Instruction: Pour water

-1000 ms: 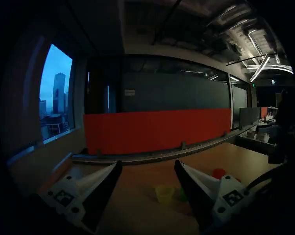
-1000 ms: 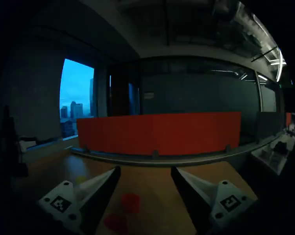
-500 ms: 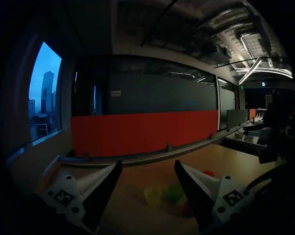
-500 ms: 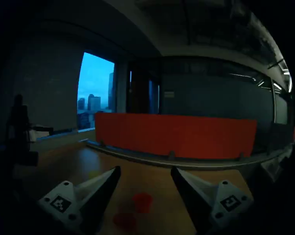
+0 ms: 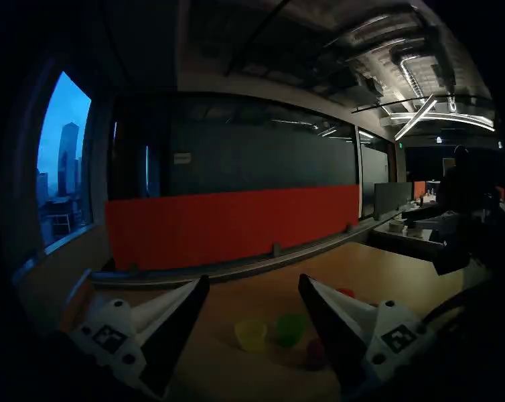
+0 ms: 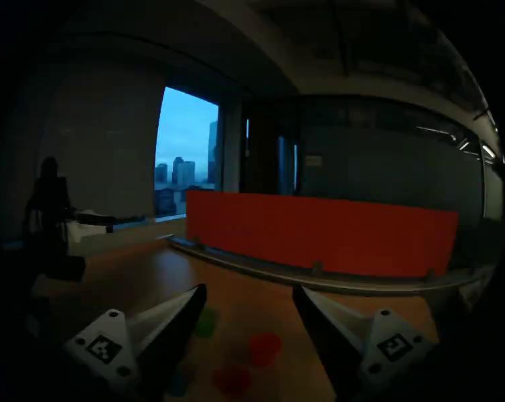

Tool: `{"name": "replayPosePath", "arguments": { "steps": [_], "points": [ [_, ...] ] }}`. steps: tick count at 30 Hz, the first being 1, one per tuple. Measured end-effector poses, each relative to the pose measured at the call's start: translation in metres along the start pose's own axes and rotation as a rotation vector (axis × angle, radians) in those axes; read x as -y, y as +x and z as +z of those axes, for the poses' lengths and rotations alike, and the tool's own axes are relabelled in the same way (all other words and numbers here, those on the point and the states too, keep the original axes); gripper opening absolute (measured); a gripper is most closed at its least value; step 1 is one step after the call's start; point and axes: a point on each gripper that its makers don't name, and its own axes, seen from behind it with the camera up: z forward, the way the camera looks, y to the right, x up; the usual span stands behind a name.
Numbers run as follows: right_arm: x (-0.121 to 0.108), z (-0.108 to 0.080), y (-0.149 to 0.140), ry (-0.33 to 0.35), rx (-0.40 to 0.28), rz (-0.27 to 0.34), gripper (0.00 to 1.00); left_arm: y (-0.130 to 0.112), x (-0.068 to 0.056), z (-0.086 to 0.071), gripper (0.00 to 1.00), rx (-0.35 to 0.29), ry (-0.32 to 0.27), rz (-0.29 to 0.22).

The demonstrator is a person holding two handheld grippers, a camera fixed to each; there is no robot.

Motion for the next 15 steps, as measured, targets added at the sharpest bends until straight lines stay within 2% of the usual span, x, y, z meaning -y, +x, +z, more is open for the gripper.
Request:
{"name": "replayPosePath", "arguments": {
  "steps": [8, 15],
  "points": [
    [0.013, 0.004, 0.001, 0.058, 0.003, -0.003, 0.99, -0.006, -0.007, 0.006, 0.99, 0.016, -0.049, -0.011],
    [0.023, 0.006, -0.003, 0.117, 0.024, 0.001, 0.99, -0.009, -0.021, 0.010, 0.99, 0.023, -0.125, 0.002]
  ]
}}
